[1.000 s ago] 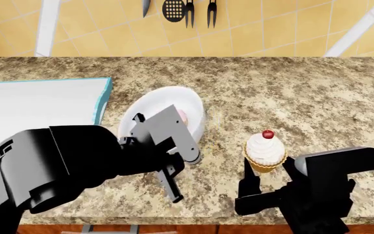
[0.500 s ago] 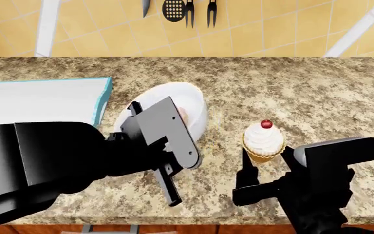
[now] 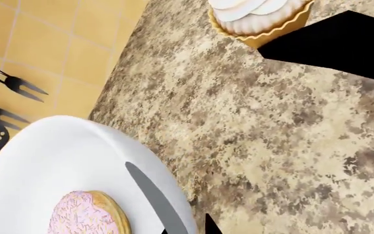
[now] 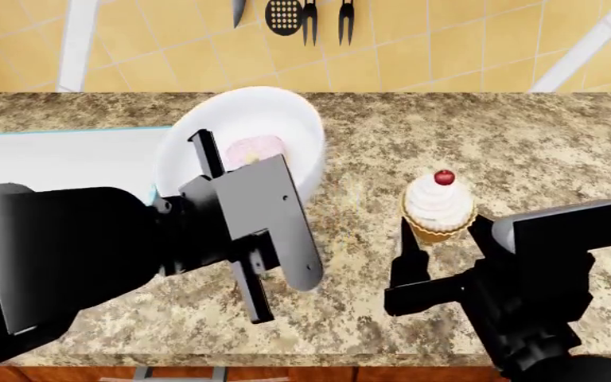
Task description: Pick up the bowl with donut and place it on the tray. Pick up the cupcake and place it on the tray.
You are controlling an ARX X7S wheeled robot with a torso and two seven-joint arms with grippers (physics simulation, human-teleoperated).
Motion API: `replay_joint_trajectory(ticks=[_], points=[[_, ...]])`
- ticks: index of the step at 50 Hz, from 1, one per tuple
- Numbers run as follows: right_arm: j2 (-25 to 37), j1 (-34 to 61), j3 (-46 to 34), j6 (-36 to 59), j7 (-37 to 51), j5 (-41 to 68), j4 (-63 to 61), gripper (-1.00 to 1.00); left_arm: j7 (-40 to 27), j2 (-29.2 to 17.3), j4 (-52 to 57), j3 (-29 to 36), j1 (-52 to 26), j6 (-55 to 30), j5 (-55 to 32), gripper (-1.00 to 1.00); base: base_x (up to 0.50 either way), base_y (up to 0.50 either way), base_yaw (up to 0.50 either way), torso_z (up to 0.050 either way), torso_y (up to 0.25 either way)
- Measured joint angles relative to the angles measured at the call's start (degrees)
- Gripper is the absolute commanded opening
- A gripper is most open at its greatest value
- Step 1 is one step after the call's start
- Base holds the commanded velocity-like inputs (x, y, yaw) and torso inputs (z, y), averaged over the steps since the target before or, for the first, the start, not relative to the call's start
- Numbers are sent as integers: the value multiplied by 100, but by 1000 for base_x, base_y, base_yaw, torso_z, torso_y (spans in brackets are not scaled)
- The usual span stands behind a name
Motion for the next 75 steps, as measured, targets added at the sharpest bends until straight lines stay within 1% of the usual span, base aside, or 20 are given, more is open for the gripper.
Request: replay_joint_trajectory(ticks=[11, 29, 75], points=[[63, 479, 109, 196, 186, 283, 16, -100, 226, -93, 21, 233, -278, -80, 122, -100, 0, 0, 0, 0, 1], [82, 958, 109, 486, 361, 519, 16, -100, 330, -189, 21, 269, -327, 17, 114, -100, 0, 161, 0, 0, 1], [6, 1224, 30, 667, 348, 519, 77, -100, 330, -230, -57, 281, -340, 218, 147, -100, 0, 181, 0, 0, 1]])
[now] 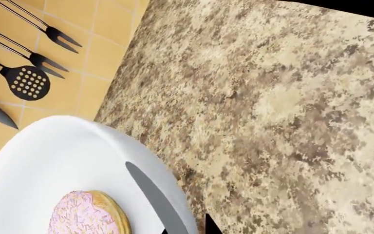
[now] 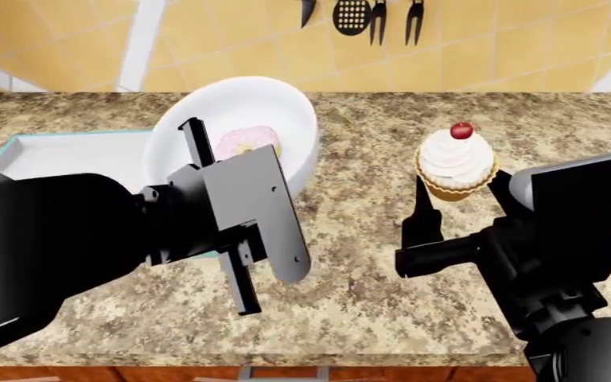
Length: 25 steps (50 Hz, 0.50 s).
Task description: Pick up the bowl with donut and place it on the tray. Pick up the cupcake and place it on the tray.
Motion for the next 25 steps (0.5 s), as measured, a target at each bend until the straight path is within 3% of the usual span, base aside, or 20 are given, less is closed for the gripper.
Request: replay_joint_trajectory(ticks=[25], points=[[16, -43, -17, -13, -35, -77, -6, -100, -7, 8, -11, 55, -38, 36, 19, -100, 0, 193, 0, 0, 1]])
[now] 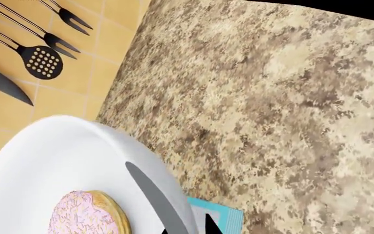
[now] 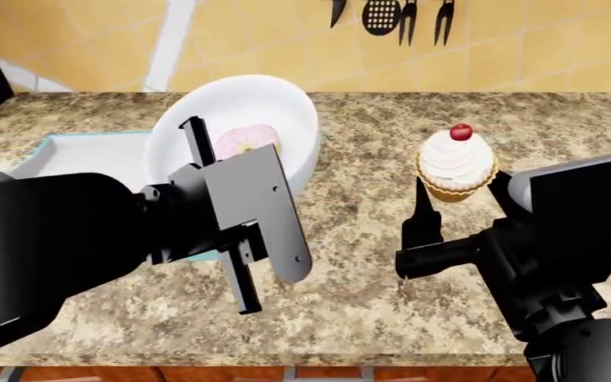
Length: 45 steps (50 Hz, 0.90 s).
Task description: Pick up the bowl with donut and place it on the tray. Pick up the cupcake and place it on the tray.
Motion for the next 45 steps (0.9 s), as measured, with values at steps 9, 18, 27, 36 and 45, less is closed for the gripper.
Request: replay_joint_trajectory(ticks=[9, 18, 27, 36, 45], points=[[0, -5, -4, -4, -4, -7, 2, -100, 9, -5, -6, 22, -20, 9, 6, -100, 0, 227, 0, 0, 1], [-2, 31, -4, 10, -3, 15, 16, -100, 23, -9, -23, 42, -39, 24, 14, -100, 0, 225, 0, 1, 0], [-19, 74, -13, 32, 1, 32, 29, -100, 26, -22, -31, 56, -45, 39, 17, -100, 0, 226, 0, 0, 1], [-15, 51, -11, 12, -11, 8, 32, -100, 23, -20, -35, 77, -50, 46, 18, -100, 0, 225, 0, 0, 1], [3, -14, 3, -42, -38, -45, 25, -100, 34, -11, -48, 119, -58, 58, 36, -100, 0, 224, 0, 0, 1]])
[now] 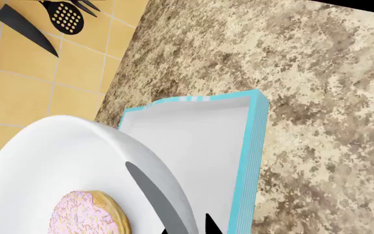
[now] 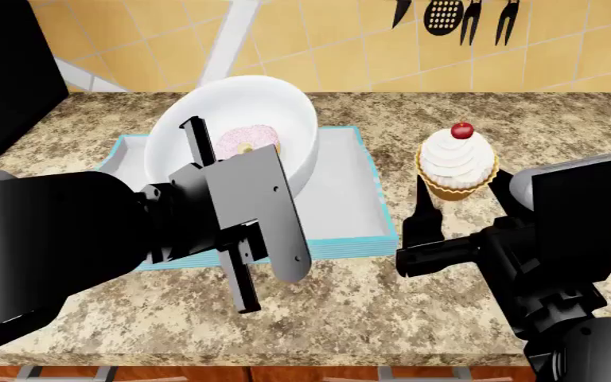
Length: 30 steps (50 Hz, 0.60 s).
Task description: Pick up the bowl with donut and place it on the tray. Pick up the cupcake and place it on the tray.
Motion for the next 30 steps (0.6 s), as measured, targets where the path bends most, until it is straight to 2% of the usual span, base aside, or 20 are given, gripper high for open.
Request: replay_joint_trajectory(ticks=[30], points=[[-23, -17, -10, -33, -70, -69, 48, -100, 36, -2, -41, 78, -39, 30, 18, -100, 0, 216, 0, 0, 1]])
